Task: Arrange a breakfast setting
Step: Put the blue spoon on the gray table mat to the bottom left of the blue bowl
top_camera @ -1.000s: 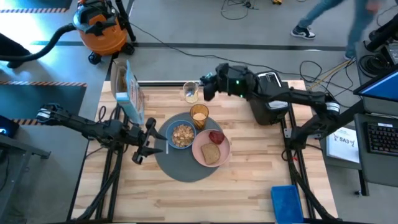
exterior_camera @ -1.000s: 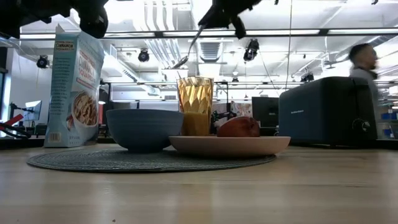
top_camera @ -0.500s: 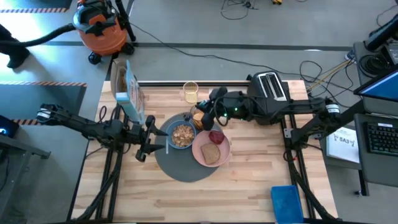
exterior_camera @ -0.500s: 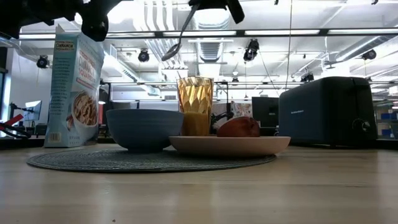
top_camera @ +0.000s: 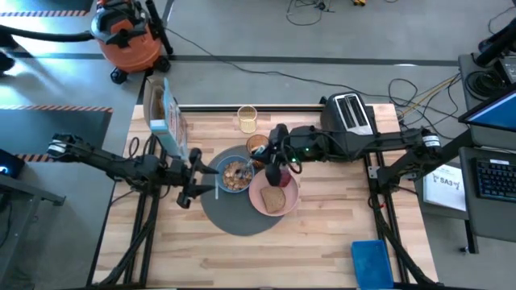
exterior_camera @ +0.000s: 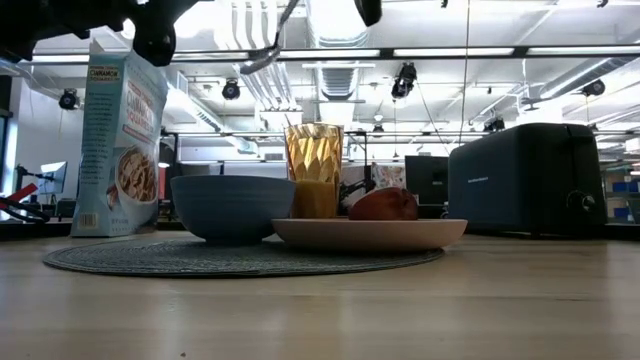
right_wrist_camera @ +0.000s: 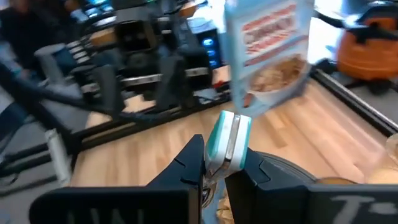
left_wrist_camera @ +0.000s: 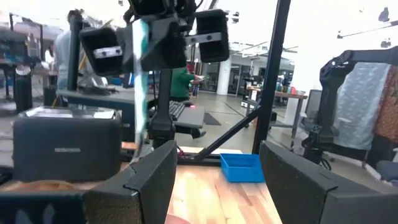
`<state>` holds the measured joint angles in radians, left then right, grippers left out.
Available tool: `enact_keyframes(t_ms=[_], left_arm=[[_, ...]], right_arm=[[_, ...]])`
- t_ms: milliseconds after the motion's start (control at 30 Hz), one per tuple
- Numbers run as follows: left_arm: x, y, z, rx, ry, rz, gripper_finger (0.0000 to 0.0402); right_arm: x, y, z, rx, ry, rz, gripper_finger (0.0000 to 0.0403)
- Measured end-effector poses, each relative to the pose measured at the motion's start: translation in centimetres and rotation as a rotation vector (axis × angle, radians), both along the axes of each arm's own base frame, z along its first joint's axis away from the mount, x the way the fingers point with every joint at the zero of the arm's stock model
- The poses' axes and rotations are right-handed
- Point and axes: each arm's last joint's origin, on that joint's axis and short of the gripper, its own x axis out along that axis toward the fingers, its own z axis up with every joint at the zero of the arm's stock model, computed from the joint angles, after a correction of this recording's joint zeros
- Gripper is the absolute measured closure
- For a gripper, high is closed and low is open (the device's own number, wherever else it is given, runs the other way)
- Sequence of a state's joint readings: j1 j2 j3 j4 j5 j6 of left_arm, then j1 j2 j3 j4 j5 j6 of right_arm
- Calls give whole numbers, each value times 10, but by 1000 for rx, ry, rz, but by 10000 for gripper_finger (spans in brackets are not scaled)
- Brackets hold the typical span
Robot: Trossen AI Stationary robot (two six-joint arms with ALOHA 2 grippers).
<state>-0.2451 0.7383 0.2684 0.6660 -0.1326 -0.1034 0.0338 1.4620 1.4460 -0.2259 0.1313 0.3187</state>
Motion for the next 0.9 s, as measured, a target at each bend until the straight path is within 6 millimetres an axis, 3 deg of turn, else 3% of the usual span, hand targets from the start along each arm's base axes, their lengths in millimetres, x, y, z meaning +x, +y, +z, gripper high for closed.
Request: enact_keyframes(t_ms=[200,500,900], left_arm=[[10,-3,5,-22,51,-18,188],[36,-11,21,20,224,-25,188],[51,-12,27,22,217,30,188]], right_arm=[[10,8,-7,-13,-11,176,374],[20,9,-14,-52,4,205,374],[21,22,-11,-121,-25,308,374]])
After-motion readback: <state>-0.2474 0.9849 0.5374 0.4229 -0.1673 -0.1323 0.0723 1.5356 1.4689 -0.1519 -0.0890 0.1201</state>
